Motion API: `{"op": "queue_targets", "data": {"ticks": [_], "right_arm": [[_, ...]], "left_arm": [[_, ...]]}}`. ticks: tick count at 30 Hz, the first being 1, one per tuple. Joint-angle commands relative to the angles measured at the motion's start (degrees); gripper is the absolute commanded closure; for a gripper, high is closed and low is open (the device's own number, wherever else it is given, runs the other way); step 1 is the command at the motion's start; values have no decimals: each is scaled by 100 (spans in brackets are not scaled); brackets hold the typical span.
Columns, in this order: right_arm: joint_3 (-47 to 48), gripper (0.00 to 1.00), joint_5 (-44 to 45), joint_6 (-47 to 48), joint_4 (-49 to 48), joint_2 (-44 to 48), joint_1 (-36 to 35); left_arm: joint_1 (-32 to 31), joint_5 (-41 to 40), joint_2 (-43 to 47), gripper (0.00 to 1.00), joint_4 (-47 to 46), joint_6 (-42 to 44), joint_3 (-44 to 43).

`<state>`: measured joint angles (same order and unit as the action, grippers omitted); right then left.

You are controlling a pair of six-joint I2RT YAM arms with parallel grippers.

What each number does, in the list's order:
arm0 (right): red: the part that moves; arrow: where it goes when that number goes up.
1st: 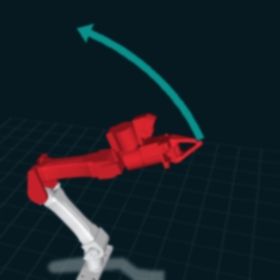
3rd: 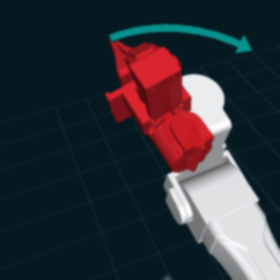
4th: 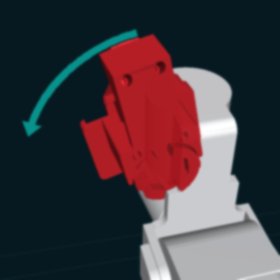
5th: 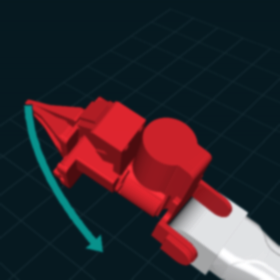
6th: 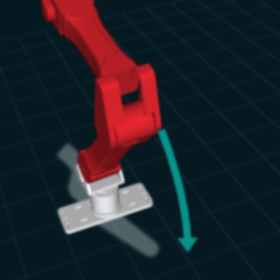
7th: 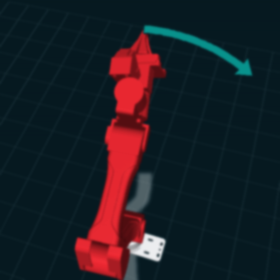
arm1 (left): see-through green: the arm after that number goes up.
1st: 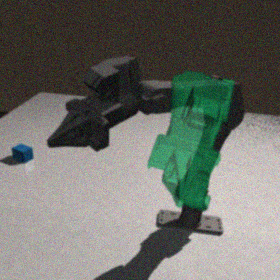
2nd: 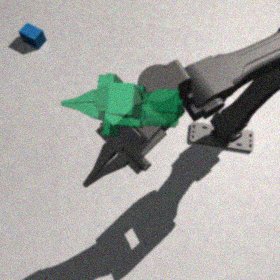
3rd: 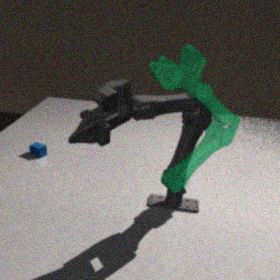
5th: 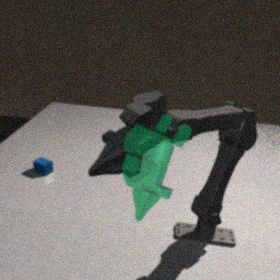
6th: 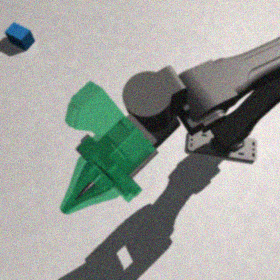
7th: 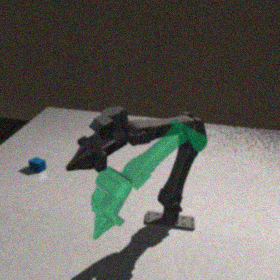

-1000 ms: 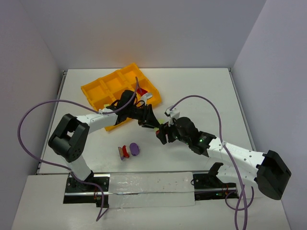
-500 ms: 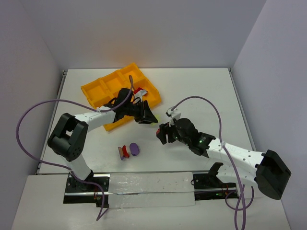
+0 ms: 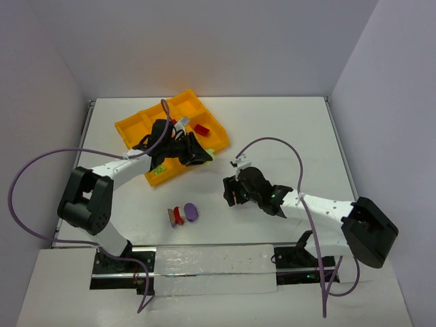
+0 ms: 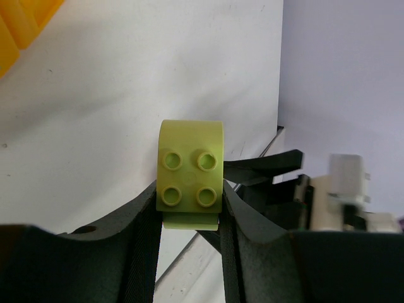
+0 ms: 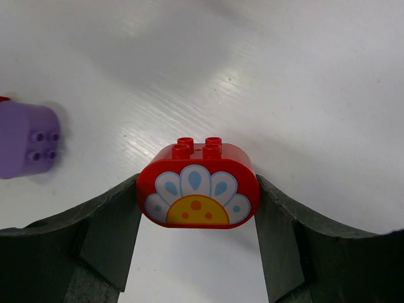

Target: Sort the legos into containers by color

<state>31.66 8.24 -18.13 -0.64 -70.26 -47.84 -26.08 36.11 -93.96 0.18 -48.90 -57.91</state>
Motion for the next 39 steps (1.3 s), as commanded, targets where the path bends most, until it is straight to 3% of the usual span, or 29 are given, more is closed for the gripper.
{"op": "queue_targets", "data": {"ticks": [1,3,5,10,21,27,31,34,39], "right_arm": [[377,58,119,-235,160,-420,102],[500,50,90,-293,180,-651,114],[651,32,71,-351,234,-893,126],[873,20,28,-425,300,-765,134],[1394,21,-637,-592,294,322,555],[1247,34,-1816,-1134,-424,621,1185],[1173,37,-2838,-1540,-1078,471,1609],[1099,35,-3055,-1746,-1544,404,1734],[1180,22,-3353,-2023,-2040,102,1805]], "left_arm": [[150,19,396,100,-94,30,69],[185,65,444,100,-66,73,87],[218,98,504,100,-23,141,77],[258,-59,629,100,544,359,-82],[288,98,1023,100,759,576,-43],[288,595,1178,100,344,751,183],[288,1232,1175,100,38,780,248],[288,1369,1265,100,-179,864,263],[288,1564,1300,100,-410,824,379]]}}
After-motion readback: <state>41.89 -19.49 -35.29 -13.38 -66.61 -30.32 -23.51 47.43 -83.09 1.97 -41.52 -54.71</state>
